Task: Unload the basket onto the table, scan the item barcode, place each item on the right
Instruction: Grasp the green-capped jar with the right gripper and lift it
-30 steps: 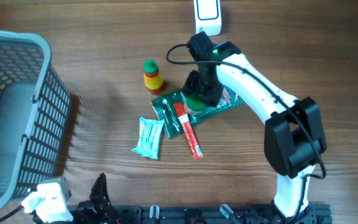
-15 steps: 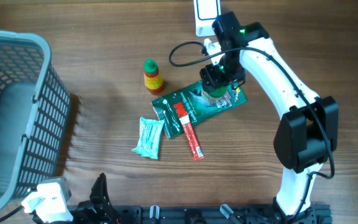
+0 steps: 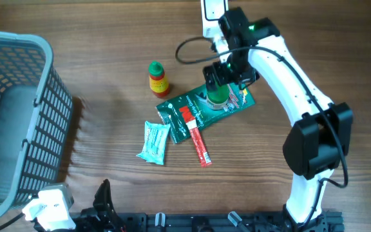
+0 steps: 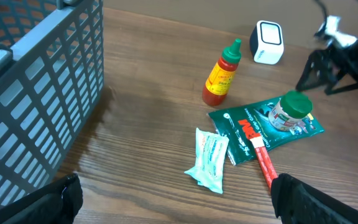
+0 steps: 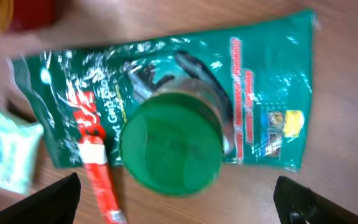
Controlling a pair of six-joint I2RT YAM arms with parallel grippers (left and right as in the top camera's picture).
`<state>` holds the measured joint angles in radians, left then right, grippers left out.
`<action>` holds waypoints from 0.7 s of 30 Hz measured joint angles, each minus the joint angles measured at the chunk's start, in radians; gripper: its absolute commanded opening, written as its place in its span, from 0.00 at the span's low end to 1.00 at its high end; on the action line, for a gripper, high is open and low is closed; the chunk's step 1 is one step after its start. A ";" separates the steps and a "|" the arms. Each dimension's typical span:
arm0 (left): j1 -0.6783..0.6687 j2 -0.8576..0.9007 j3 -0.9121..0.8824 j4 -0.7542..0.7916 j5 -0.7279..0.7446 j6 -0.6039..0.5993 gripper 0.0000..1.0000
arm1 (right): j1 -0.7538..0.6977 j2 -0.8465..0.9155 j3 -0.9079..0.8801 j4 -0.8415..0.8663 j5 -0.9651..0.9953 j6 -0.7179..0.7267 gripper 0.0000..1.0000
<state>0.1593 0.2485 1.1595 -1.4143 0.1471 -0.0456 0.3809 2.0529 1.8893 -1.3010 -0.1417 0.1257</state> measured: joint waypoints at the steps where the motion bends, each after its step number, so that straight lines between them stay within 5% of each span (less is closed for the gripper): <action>1: 0.000 0.000 0.000 0.000 0.000 0.000 1.00 | 0.000 0.000 0.036 -0.032 0.007 0.093 1.00; 7: 0.000 0.000 0.000 0.000 0.000 0.000 1.00 | 0.000 -0.024 0.069 -0.074 0.047 0.815 1.00; 11: 0.000 0.000 0.000 0.000 0.000 0.000 1.00 | 0.000 -0.024 -0.036 0.004 0.061 1.173 1.00; 19: 0.000 0.000 0.000 0.000 0.000 0.000 1.00 | 0.000 -0.024 -0.237 0.267 0.030 1.416 0.99; 21: 0.000 0.000 0.000 0.000 0.000 0.000 1.00 | 0.003 -0.024 -0.259 0.277 0.027 1.432 0.86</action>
<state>0.1593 0.2485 1.1595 -1.4139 0.1471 -0.0460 0.3843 2.0289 1.6306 -1.0241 -0.1150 1.5574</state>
